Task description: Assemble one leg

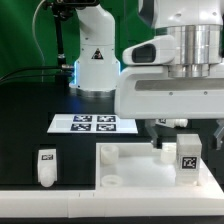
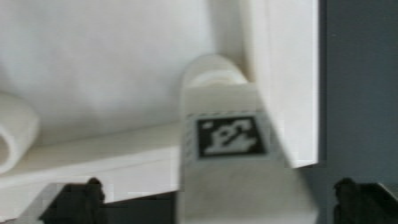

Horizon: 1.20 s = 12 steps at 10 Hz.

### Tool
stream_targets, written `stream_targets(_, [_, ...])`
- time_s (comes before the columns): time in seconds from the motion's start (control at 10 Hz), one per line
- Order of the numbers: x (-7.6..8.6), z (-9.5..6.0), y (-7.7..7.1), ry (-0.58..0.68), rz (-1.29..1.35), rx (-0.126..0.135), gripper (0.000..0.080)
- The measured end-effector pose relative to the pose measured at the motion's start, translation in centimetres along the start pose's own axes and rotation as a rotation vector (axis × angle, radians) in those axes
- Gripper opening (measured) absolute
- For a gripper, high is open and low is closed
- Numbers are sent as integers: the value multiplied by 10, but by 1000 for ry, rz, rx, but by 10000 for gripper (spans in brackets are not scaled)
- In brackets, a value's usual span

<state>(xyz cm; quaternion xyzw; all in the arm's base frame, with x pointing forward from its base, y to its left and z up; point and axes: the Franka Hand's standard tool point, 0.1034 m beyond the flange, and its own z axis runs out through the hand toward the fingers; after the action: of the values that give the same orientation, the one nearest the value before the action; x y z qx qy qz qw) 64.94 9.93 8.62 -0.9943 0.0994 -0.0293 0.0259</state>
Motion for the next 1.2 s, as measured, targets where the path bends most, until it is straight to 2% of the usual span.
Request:
stream_targets(0.1, [-3, 0, 1, -75, 5, -9, 649])
stream_targets(0.3, [-4, 3, 0, -90, 56, -9, 649])
stream_targets(0.5, [-13, 10, -23, -36, 82, 13, 649])
stream_targets(0.7, [-16, 12, -25, -40, 101, 13, 649])
stream_targets(0.9, [-16, 12, -24, -40, 100, 11, 384])
stream_targets(1.0, [-16, 13, -17, -46, 191, -1, 384])
stream_targets(1.1, [-16, 13, -16, -45, 252, -3, 293])
stream_targets(1.2, [-16, 13, -17, -46, 295, -3, 292])
